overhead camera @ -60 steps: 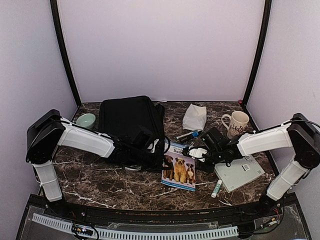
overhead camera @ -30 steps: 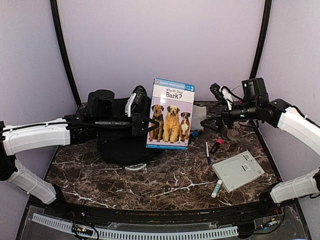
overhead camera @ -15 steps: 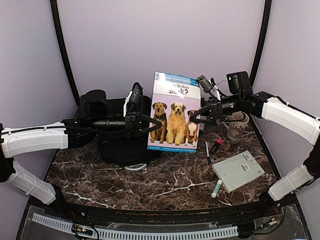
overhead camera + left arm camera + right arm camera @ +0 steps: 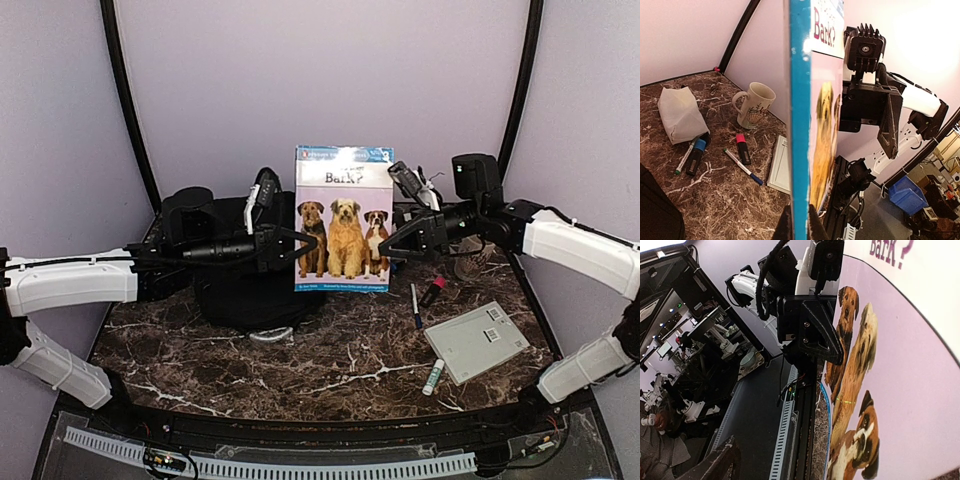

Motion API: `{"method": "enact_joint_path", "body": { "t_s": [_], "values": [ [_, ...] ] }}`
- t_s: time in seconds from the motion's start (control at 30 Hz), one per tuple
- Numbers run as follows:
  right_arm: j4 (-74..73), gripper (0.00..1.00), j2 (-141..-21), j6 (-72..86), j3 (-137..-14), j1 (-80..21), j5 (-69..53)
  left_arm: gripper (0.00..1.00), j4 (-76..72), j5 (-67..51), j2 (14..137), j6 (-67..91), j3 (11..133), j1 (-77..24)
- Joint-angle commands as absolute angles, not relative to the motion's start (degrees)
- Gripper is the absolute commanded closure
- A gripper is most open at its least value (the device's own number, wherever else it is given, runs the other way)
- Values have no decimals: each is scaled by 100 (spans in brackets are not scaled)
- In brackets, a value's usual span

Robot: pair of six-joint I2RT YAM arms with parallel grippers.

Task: Pack the student bag
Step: Pass from the left arm to the right

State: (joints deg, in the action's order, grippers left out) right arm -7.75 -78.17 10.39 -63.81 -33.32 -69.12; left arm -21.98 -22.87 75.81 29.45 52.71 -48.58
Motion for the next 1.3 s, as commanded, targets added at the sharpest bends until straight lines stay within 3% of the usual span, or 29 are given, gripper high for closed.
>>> {"method": "enact_joint_path", "body": {
  "t_s": [0.0, 0.17, 0.43, 0.57, 0.93, 1.1, 1.27],
  "values": [
    [-369, 28, -7573, 1277, -6266, -3322, -6918, 100, -2305, -1723, 7357, 2961, 5326, -4790],
    [-116, 46, -7533, 1572, -6190, -3271, -6717, 100, -2251, -1680, 7417, 3029, 5311, -4790],
    [46, 66, -7590, 1942, -6119, -3084, -5894, 100, -2395, -1775, 7461, 3122, 5247, -4790],
    [236, 70, -7725, 2147, -6191, -3041, -5931, 100, -2439, -1870, 7550, 3131, 5246, -4790],
    [780, 64, -8096, 2673, -6308, -3039, -6056, 100, -2865, -2312, 7799, 3370, 5255, -4790],
    [825, 73, -8139, 2716, -6334, -3041, -6006, 100, -2810, -2278, 7830, 3412, 5255, -4790],
    [856, 92, -8112, 2731, -6318, -3032, -5869, 100, -2759, -2284, 7870, 3421, 5239, -4788]
  ]
}}
